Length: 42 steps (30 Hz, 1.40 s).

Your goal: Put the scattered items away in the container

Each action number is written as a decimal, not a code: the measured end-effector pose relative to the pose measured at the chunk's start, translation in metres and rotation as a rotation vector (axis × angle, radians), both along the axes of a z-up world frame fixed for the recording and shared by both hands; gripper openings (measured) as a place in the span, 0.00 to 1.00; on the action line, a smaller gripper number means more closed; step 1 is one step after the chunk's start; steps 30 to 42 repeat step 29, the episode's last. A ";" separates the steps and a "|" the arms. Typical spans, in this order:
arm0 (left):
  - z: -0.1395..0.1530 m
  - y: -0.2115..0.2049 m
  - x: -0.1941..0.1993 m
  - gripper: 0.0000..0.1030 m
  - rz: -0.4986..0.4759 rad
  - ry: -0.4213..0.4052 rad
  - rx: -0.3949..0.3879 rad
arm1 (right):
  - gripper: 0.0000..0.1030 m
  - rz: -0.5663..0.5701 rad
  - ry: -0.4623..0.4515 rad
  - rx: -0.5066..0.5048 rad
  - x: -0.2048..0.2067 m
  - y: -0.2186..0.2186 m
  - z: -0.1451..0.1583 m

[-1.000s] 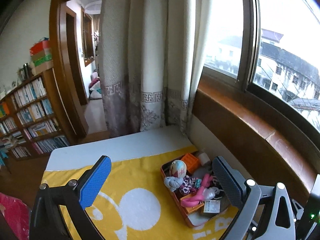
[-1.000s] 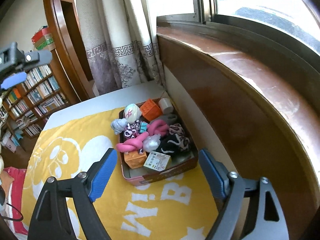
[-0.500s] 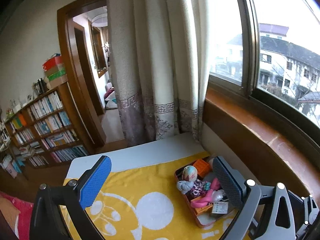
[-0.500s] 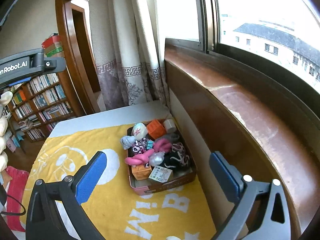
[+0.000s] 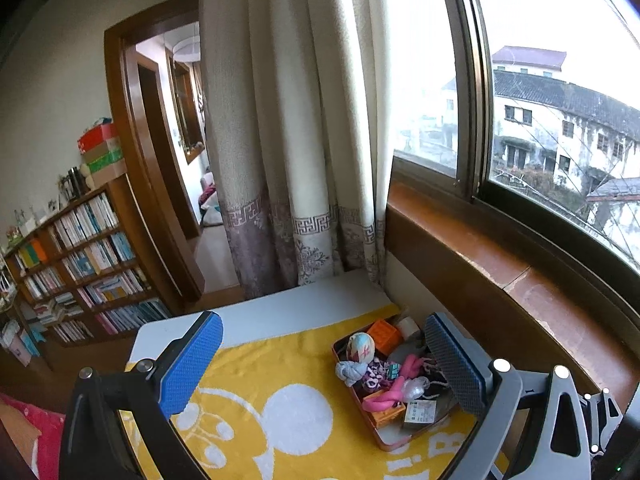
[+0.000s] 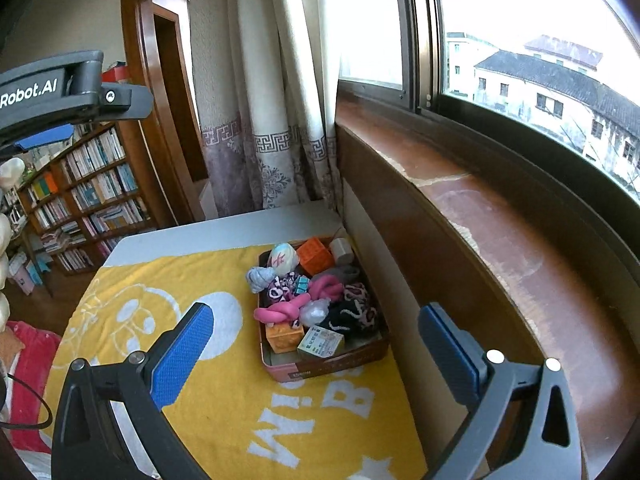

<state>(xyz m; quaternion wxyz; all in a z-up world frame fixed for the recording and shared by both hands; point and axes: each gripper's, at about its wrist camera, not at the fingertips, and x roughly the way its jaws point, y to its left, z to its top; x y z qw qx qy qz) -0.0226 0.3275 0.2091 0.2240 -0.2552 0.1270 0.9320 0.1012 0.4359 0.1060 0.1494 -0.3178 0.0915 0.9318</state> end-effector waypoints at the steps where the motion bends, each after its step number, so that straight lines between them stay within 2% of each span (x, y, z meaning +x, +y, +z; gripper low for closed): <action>1: 0.001 0.000 0.001 1.00 0.004 0.007 -0.002 | 1.00 0.001 0.003 0.003 0.000 0.000 0.001; 12: 0.008 0.005 0.010 0.99 0.003 0.037 -0.010 | 1.00 0.013 0.024 0.009 0.002 0.000 0.005; 20: 0.005 0.012 0.009 0.99 -0.021 -0.005 -0.016 | 1.00 0.015 0.016 0.008 0.005 0.003 0.003; 24: 0.000 0.013 0.005 0.99 -0.051 -0.054 0.014 | 1.00 0.008 0.009 0.009 0.006 0.005 0.001; 42: -0.003 0.017 0.008 0.99 -0.056 -0.035 -0.002 | 1.00 0.008 -0.004 0.021 0.006 0.006 -0.005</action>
